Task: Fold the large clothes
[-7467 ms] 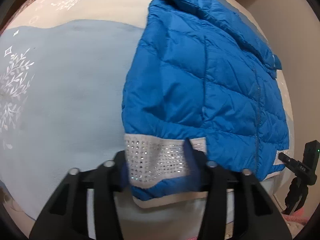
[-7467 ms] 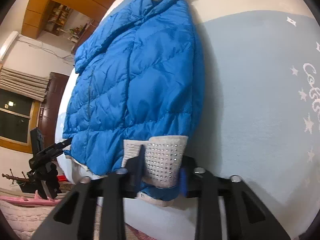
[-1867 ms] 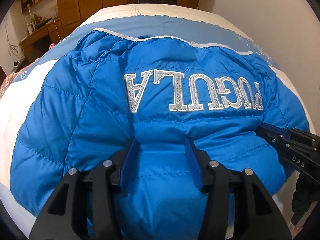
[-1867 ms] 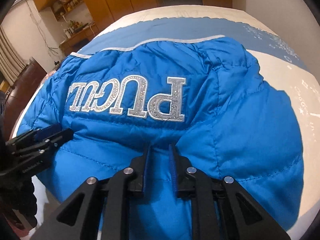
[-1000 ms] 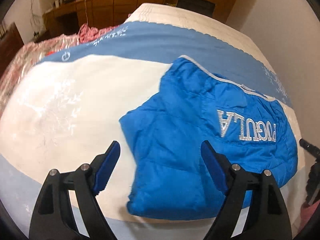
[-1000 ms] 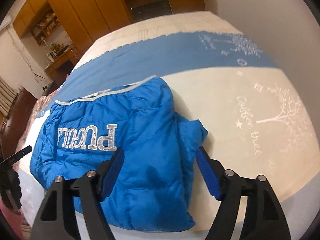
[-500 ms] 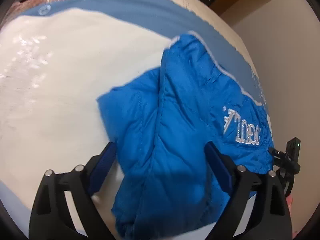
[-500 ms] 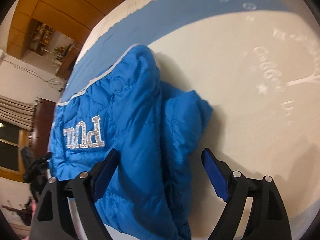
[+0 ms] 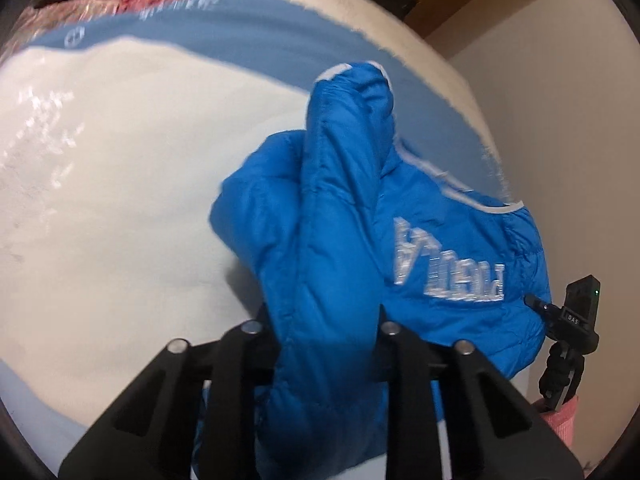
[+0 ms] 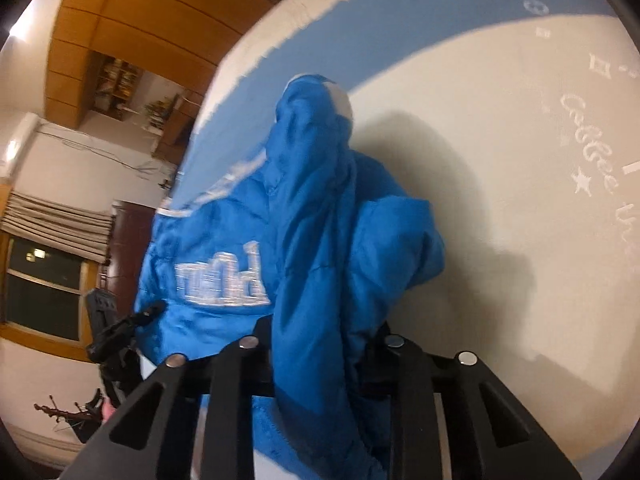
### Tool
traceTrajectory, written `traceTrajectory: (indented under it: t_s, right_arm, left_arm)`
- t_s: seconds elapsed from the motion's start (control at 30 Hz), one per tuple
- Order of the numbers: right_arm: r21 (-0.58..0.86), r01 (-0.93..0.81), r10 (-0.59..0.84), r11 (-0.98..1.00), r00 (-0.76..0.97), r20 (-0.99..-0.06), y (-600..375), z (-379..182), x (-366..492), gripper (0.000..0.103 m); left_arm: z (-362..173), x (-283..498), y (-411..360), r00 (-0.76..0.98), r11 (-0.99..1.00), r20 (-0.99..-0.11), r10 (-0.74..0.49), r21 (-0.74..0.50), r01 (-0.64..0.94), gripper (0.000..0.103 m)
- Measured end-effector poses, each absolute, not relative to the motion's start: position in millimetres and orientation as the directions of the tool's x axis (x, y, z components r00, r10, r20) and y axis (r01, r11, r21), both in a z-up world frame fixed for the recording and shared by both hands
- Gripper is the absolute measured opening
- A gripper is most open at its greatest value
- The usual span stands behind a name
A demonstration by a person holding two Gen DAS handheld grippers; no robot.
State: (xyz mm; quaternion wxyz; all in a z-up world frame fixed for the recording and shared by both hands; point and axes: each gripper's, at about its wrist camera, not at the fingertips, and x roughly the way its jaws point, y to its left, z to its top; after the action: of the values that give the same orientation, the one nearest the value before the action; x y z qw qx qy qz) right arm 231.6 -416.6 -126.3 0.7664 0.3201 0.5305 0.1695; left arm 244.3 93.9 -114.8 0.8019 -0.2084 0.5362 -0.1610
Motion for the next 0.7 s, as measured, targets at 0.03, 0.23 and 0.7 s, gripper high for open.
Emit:
traceTrajectory:
  t_s: [0.03, 0.23, 0.7]
  right_arm:
    - [0.669, 0.063, 0.6, 0.741, 0.387, -0.7, -413.8, -115.4, 226.0, 0.023]
    - [0.669, -0.026, 0.615, 0.743, 0.423, -0.666, -407.9, -57.1, 179.6, 0.022]
    - [0.633, -0.019, 0.602, 0.774, 0.336, -0.725, -372.1, -55.3, 44.1, 0.022]
  left_arm:
    - [-104.4, 237.5, 91.2, 0.384, 0.861, -0.786, -0.484, -0.507, 0.048, 0.017]
    - [-55.0, 189.4, 95.3, 0.429, 0.853, -0.753, -0.498, -0.513, 0.091, 0.015]
    - [-77.3, 42.6, 131.0, 0.355, 0.904, -0.836, -0.418, -0.422, 0.069, 0.019]
